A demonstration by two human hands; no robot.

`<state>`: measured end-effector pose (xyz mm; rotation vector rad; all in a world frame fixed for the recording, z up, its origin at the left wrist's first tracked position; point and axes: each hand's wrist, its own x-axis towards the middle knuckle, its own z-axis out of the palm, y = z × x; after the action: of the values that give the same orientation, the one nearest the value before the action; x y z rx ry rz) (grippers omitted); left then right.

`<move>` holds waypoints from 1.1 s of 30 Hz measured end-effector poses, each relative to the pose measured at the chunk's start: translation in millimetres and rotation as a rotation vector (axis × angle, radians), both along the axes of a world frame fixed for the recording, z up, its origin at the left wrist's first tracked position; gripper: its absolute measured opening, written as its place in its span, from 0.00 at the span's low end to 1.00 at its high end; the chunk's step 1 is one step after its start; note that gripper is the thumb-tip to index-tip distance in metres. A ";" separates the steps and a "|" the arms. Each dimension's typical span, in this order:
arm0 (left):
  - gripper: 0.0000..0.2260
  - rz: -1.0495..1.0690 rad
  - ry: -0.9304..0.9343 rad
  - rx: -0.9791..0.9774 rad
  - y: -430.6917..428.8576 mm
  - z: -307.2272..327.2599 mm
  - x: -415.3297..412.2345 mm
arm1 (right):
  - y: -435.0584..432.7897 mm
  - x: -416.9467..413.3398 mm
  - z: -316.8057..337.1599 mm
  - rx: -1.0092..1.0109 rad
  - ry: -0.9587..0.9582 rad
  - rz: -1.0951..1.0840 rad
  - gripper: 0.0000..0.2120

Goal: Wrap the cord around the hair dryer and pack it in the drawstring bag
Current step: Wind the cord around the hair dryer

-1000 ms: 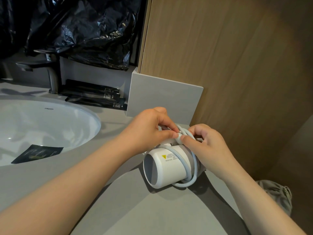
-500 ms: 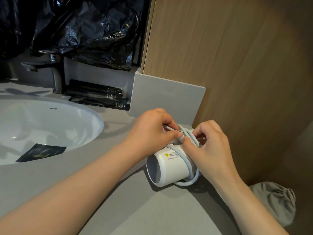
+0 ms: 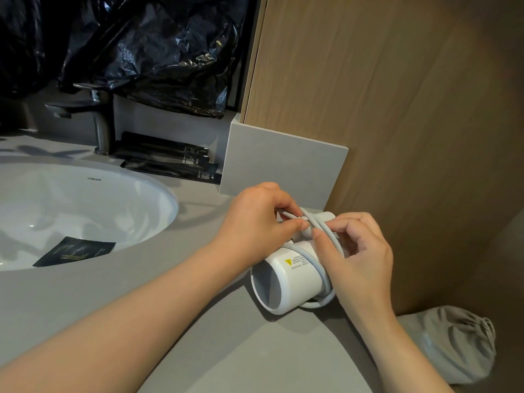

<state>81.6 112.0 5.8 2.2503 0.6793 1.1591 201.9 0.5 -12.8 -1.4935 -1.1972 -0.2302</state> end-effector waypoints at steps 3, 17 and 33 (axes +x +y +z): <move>0.06 -0.106 0.055 -0.070 6.7 3.9 -10.6 | -4.4 -1.4 -2.1 -0.034 0.011 0.032 0.07; 0.06 -0.137 -0.014 0.042 6.0 -1.3 -3.9 | -1.7 -6.7 -3.7 0.053 0.160 0.056 0.07; 0.04 -0.257 0.054 -0.240 29.4 4.9 -22.7 | 1.1 33.8 4.3 -0.203 0.154 0.182 0.10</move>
<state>58.9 141.4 10.8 2.0980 0.5017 0.8487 235.7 1.5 -8.5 -1.5344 -1.2509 0.1302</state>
